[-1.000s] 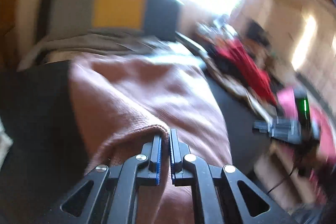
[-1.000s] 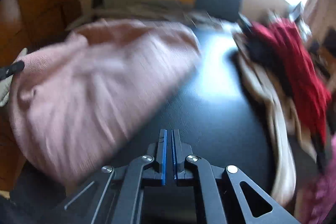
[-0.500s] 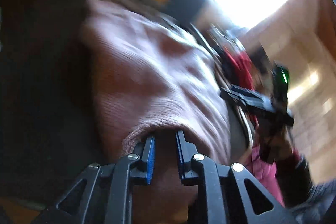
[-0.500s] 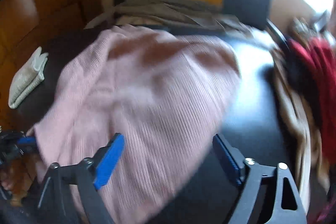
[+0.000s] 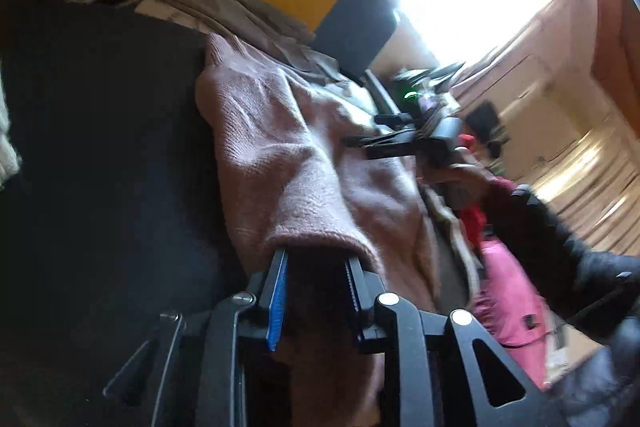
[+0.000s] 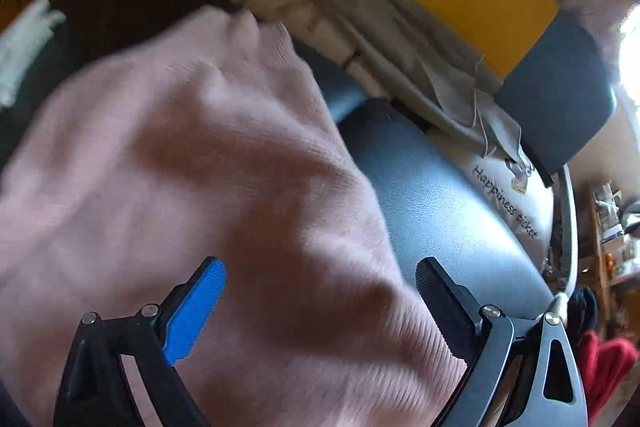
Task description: Fold clothes
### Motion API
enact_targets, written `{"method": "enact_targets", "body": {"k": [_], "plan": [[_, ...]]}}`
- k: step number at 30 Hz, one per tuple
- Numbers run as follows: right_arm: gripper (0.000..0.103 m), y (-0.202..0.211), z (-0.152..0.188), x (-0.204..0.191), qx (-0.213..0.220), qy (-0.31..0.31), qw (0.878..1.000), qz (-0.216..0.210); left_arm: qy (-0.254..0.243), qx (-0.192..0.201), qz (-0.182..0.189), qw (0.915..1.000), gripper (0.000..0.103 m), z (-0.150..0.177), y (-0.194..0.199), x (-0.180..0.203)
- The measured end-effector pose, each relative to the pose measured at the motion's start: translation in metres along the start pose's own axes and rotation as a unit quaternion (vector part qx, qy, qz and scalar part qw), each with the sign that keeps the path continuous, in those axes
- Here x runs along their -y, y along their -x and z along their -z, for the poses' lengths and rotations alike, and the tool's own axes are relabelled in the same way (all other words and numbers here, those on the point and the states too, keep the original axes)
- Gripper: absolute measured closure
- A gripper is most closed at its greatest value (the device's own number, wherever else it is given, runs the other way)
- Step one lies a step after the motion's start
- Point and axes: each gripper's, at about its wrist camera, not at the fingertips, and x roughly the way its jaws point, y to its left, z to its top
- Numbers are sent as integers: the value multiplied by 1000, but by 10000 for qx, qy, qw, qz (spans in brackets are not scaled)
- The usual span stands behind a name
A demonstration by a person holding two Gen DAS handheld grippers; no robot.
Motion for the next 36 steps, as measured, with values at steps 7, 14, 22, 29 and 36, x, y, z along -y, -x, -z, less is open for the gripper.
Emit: {"method": "enact_targets", "body": {"k": [7,14,22,29,36], "plan": [[36,-4,36,10,13,-502,9983,-310,1217,1073,26,9867,74,-39,29,-63],[26,13,106,24,453,-1462,9871,-471,511,-36,-749,9959,73,-86,-64,-59],[11,16,130,28,813,-2067,9732,-594,-40,-876,-711,9936,66,-87,-148,-18],[10,17,131,25,896,-2121,9715,-572,-1051,-807,-1886,9731,93,-67,-146,19],[10,9,125,30,784,-2169,9726,-286,-1707,-250,-2775,9451,94,-58,-110,56]]}}
